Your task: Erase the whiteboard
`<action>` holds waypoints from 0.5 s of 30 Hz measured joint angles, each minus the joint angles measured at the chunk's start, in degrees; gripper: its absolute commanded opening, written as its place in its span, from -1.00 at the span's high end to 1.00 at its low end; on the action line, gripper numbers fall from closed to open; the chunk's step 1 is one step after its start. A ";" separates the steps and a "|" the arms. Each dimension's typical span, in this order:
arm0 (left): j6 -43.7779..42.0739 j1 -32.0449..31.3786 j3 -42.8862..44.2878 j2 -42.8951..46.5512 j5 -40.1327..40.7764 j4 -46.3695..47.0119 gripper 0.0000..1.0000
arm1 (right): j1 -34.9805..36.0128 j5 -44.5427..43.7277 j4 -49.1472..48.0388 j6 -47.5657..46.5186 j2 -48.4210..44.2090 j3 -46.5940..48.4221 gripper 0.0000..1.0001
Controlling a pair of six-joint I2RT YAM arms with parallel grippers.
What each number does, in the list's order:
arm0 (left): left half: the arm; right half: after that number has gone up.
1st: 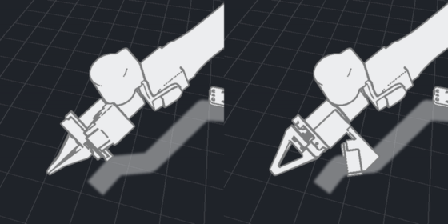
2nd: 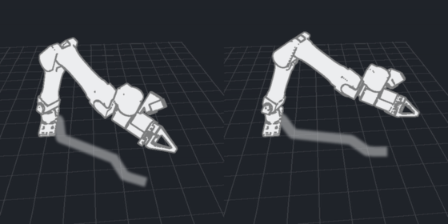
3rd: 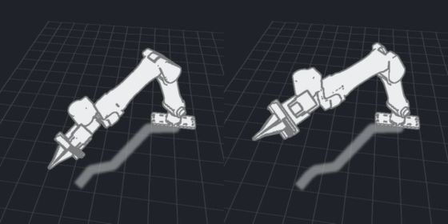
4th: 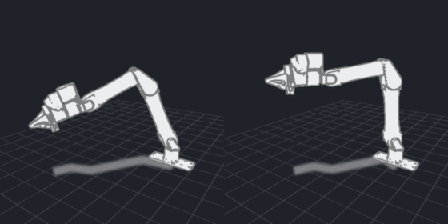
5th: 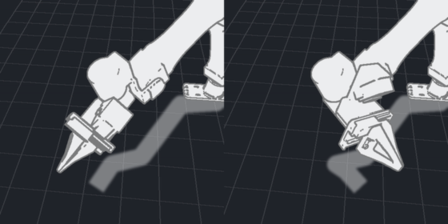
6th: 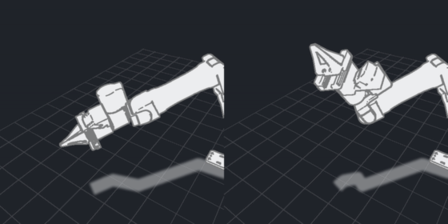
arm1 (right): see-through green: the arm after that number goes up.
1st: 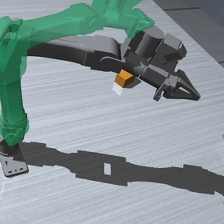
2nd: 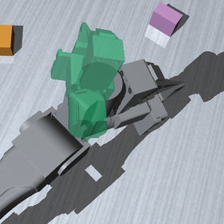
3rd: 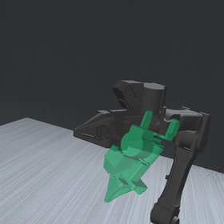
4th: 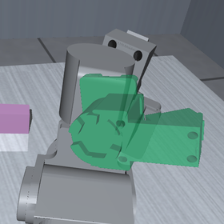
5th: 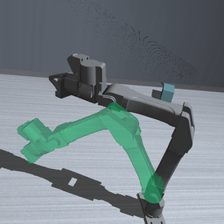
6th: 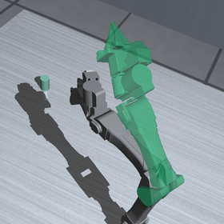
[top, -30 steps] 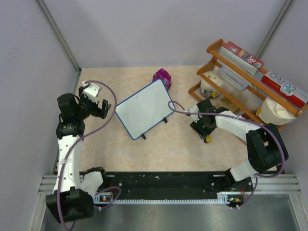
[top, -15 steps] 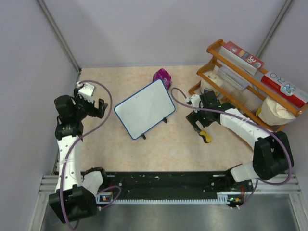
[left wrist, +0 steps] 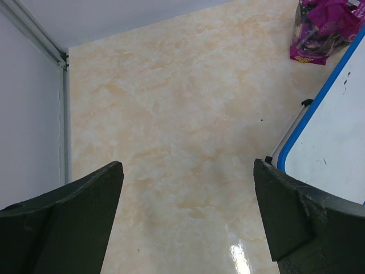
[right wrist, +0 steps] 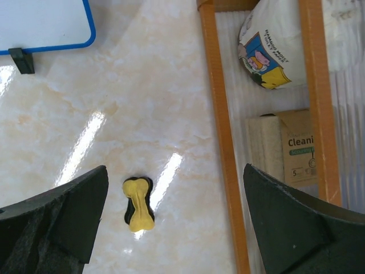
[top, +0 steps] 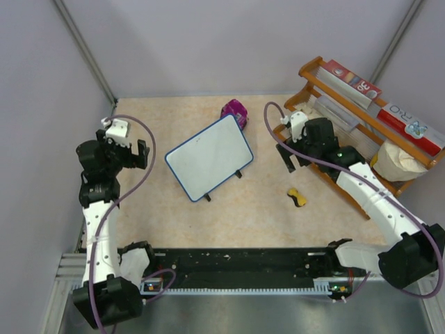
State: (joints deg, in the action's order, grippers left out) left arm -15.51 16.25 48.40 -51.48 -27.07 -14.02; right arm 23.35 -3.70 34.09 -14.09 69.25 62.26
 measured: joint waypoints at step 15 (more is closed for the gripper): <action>5.90 0.13 0.02 8.17 2.43 -4.13 -0.98 | -0.02 -5.86 3.72 8.74 -10.03 2.80 -0.98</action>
State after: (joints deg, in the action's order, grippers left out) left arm -9.61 16.38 48.42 -43.31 -24.64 -18.15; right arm 23.33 -9.56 37.80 -5.34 59.22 65.06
